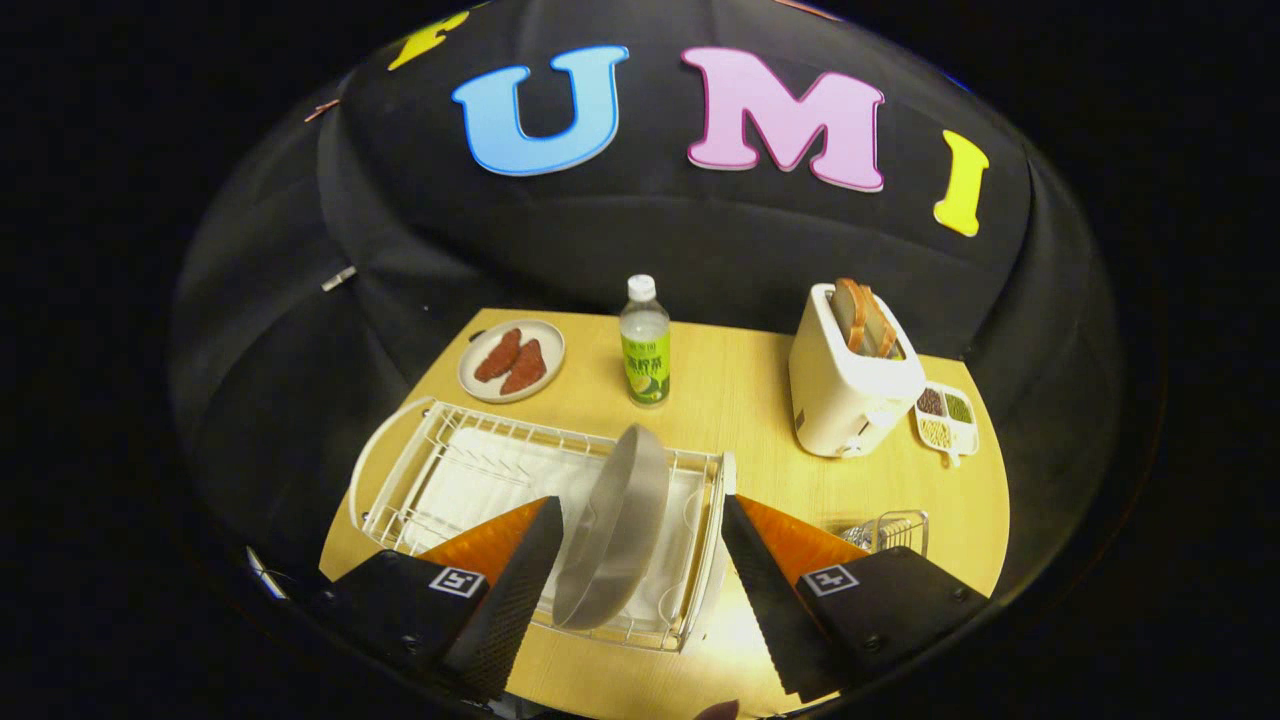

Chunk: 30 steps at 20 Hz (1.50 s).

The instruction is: Take the plate from the dish rack, then take the spoon from the basket and place it into the plate.

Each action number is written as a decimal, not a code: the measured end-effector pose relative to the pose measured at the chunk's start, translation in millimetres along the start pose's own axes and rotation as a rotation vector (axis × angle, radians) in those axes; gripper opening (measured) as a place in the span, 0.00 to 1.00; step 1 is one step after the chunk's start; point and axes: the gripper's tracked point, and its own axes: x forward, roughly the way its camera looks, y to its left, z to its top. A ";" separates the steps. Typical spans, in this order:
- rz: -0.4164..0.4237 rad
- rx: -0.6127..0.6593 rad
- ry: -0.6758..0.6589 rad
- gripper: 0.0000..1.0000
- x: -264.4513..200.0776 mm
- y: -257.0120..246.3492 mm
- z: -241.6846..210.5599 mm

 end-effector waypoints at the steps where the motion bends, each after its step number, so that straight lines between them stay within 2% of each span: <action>1: -0.024 0.002 0.026 0.98 11.4 -1.1 -8.4; 3: -0.063 0.013 0.071 0.93 29.8 -3.8 -20.8; 5: -0.104 0.038 0.098 0.80 44.0 -6.6 -28.1; 6: -0.125 0.046 0.112 0.69 48.0 -6.4 -32.5; 10: -0.210 0.080 0.151 0.36 57.8 -8.8 -38.9; 13: -0.260 0.032 0.129 0.31 53.9 -5.0 -30.9; 18: -0.369 -0.142 0.031 0.30 36.6 -5.5 6.4; 20: -0.386 -0.162 -0.009 0.30 32.7 -7.9 19.2; 24: -0.338 -0.065 -0.092 0.30 9.1 -12.2 41.6; 30: -0.192 0.036 -0.238 0.30 -54.3 -33.1 74.0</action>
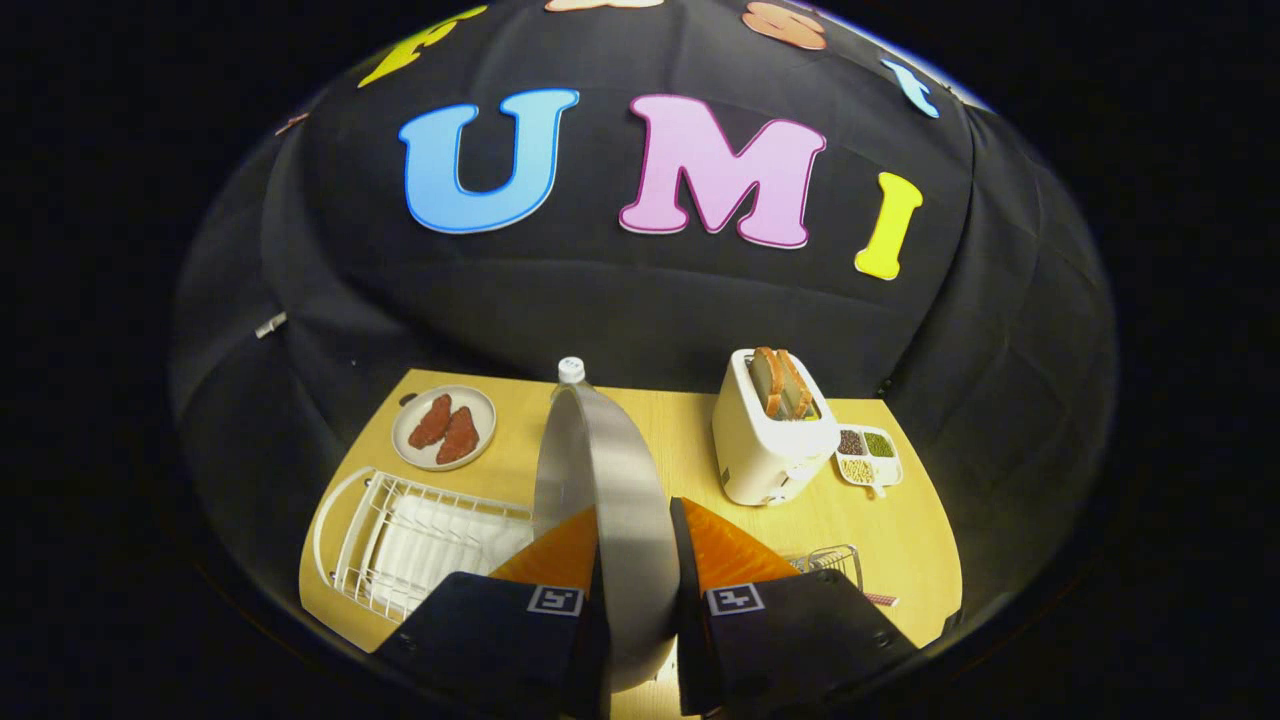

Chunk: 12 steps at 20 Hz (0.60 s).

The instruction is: Take the plate from the dish rack, then take the spoon from the basket and place it into the plate.

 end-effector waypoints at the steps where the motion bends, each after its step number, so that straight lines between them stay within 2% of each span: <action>1: 0.017 0.023 -0.018 0.30 -10.6 -9.0 5.5; 6: 0.129 0.134 -0.081 0.29 -64.3 -55.6 18.6; 12: 0.255 0.210 -0.083 0.30 -112.1 -106.2 -11.9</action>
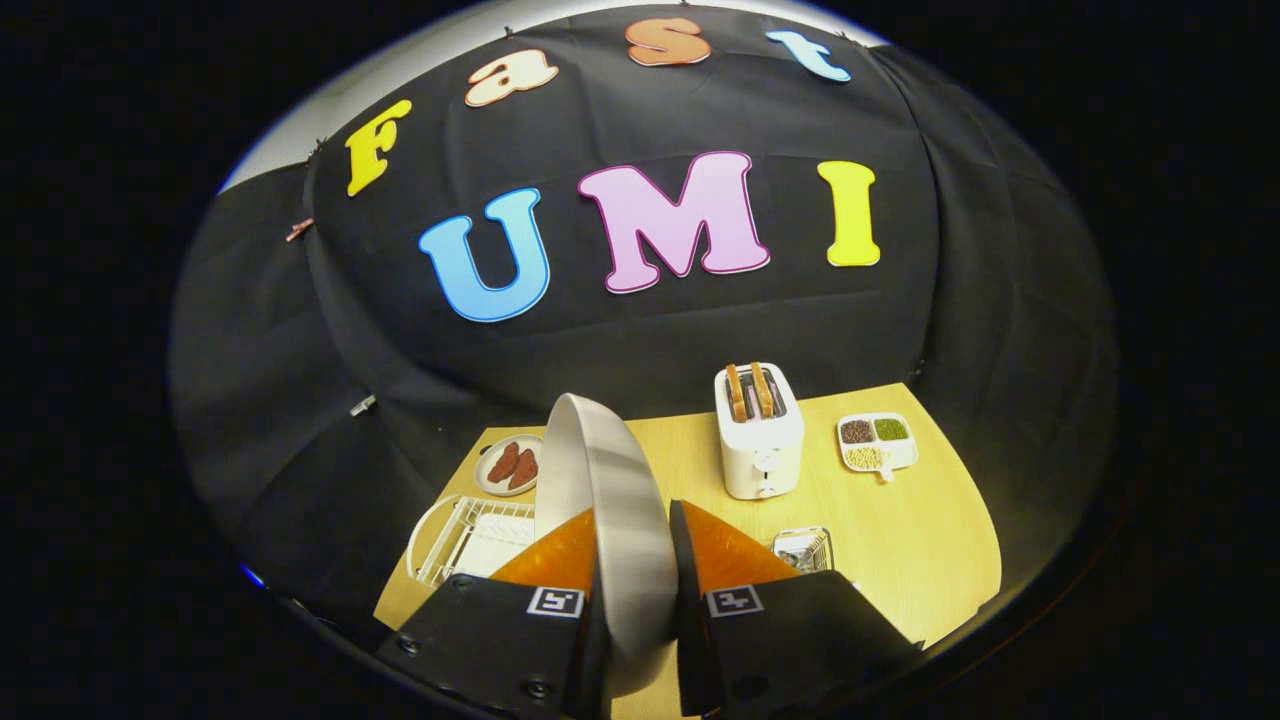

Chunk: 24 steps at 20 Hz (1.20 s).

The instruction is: Take the plate from the dish rack, then take the spoon from the basket and place it into the plate.

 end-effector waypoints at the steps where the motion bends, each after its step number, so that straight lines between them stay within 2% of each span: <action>1: 0.008 0.015 0.009 0.30 -7.9 -9.7 -9.2; 5: -0.008 0.092 0.098 0.29 -31.2 -57.1 -66.0; 11: -0.032 0.156 0.259 0.30 -31.5 -111.0 -177.8; 15: -0.022 0.158 0.313 0.30 -21.8 -125.9 -223.9; 20: 0.029 0.260 0.377 0.30 1.0 -128.9 -267.7; 24: 0.009 0.309 0.418 0.30 12.2 -140.6 -296.5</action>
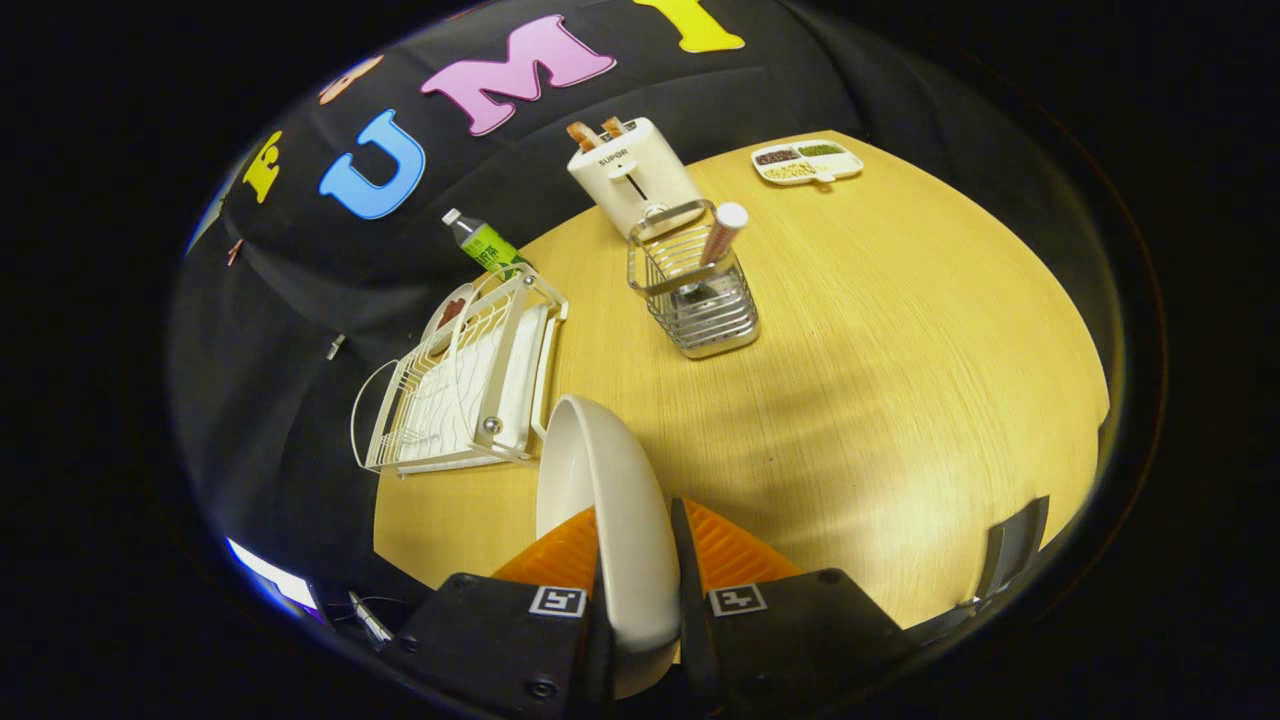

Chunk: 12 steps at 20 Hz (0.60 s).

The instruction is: Take the plate from the dish rack, then take the spoon from the basket and place it into the plate.

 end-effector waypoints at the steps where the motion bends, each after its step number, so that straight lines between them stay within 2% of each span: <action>1: 0.004 0.010 0.014 0.30 2.7 -2.8 -5.0; 4: 0.031 0.064 0.020 0.30 9.3 -3.1 -7.2; 7: -0.019 0.068 0.023 0.33 13.9 -16.6 -8.6; 12: -0.099 0.044 0.011 0.51 12.5 -32.2 -8.0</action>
